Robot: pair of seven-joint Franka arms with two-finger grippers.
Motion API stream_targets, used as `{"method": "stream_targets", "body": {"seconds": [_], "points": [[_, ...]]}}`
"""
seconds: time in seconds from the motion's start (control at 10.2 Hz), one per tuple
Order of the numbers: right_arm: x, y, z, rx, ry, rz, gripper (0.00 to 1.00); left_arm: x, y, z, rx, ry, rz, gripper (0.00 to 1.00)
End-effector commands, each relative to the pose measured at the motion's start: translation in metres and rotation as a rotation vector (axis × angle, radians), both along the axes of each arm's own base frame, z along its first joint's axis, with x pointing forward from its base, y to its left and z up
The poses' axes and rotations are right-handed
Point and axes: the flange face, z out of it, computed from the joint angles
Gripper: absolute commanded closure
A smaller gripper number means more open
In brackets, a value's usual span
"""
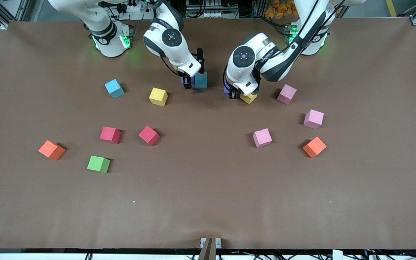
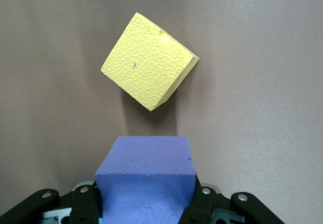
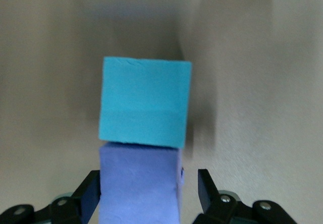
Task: Form number 2 with 11 blocks
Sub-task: 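Place the purple cube against the cyan cube's other side with the left gripper, then lower the right gripper onto the yellow cube and grasp it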
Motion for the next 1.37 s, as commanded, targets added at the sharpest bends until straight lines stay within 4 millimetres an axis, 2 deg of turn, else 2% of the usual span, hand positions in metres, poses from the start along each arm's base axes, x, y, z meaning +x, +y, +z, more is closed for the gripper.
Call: {"method": "stream_targets", "body": {"seconds": [0.0, 0.2, 0.39, 0.49, 0.68, 0.78, 0.98, 1.08, 1.27], "points": [[0.014, -0.023, 0.027, -0.065, -0.016, -0.028, 0.14, -0.015, -0.004, 0.007, 0.0, 0.001, 0.053, 1.0], [0.021, -0.034, 0.046, -0.11, -0.024, -0.038, 0.11, -0.031, -0.014, 0.005, 0.006, 0.008, 0.081, 1.0], [0.043, -0.057, 0.06, -0.128, -0.021, -0.02, 0.1, -0.046, -0.028, 0.003, -0.018, -0.003, 0.127, 1.0], [0.057, -0.072, 0.064, -0.131, -0.019, -0.012, 0.1, -0.057, -0.037, -0.002, -0.022, 0.002, 0.143, 1.0], [0.096, -0.116, 0.066, -0.117, -0.015, 0.002, 0.1, -0.066, -0.046, -0.009, -0.034, 0.008, 0.171, 1.0], [0.102, -0.124, 0.066, -0.117, -0.013, -0.013, 0.12, -0.07, -0.049, -0.014, -0.035, 0.015, 0.18, 1.0], [0.108, -0.136, 0.065, -0.124, -0.01, -0.07, 0.17, -0.08, -0.056, -0.02, -0.037, 0.022, 0.193, 1.0], [0.101, -0.15, 0.056, -0.15, 0.005, -0.155, 0.2, -0.083, -0.058, -0.021, -0.043, 0.017, 0.197, 1.0], [0.086, -0.161, 0.047, -0.128, 0.08, -0.318, 0.14, -0.092, -0.065, -0.028, -0.055, 0.022, 0.195, 1.0]]}}
